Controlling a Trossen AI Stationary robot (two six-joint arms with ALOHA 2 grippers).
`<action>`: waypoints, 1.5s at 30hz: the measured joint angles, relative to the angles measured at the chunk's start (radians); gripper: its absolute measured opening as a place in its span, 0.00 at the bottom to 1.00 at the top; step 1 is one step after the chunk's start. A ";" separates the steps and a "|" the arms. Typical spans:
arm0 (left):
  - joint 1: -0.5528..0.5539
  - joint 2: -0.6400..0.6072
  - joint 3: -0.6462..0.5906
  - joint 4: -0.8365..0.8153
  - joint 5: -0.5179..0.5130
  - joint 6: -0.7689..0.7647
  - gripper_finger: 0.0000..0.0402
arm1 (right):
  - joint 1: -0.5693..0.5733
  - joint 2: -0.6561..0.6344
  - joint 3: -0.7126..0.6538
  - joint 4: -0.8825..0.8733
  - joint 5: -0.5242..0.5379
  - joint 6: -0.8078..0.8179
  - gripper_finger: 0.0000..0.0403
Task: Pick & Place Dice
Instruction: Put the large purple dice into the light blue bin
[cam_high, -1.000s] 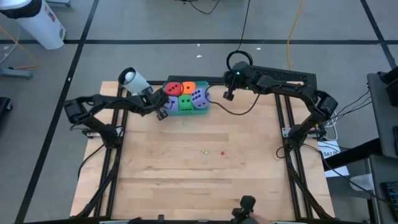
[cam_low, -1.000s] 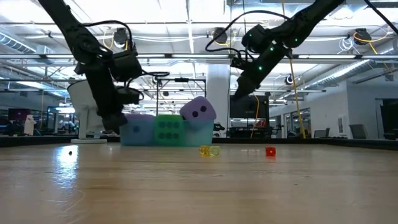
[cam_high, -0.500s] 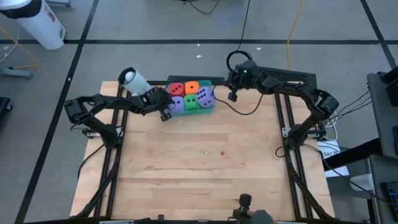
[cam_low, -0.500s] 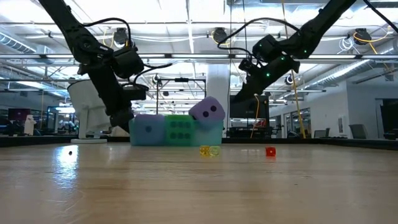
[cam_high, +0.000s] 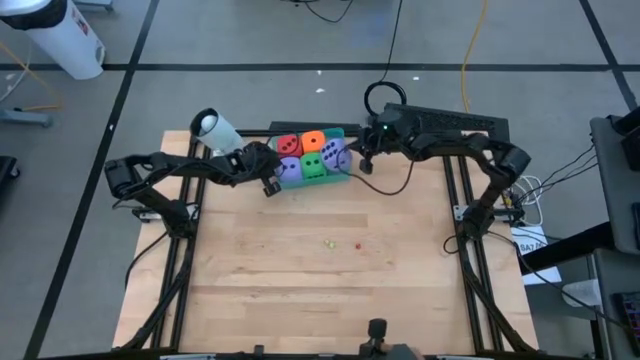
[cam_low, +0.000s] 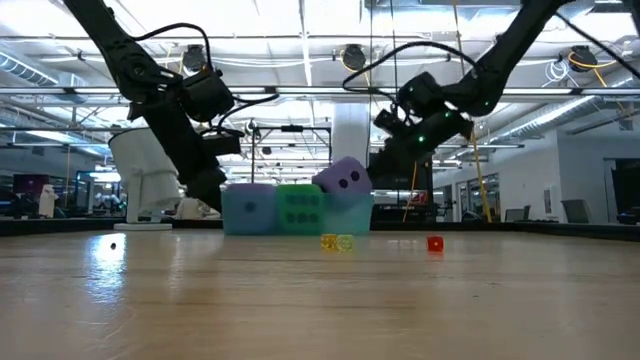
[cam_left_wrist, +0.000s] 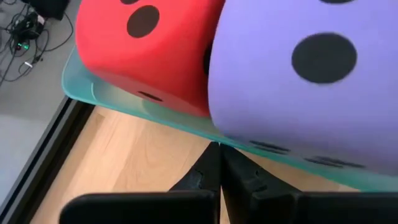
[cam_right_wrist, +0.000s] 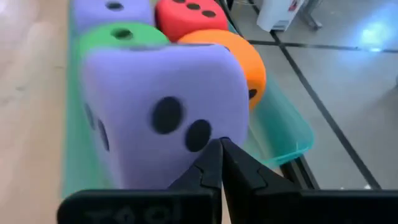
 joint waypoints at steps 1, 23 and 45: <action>0.000 0.004 0.000 0.005 -0.004 0.001 0.01 | 0.007 0.025 0.003 0.024 0.004 -0.008 0.00; -0.060 0.125 0.019 0.009 0.014 0.094 0.01 | 0.112 0.018 0.013 -0.219 0.027 -0.010 0.00; -0.163 0.124 0.023 -0.029 -0.144 0.017 0.01 | 0.355 -0.288 0.008 -0.480 0.590 0.046 0.00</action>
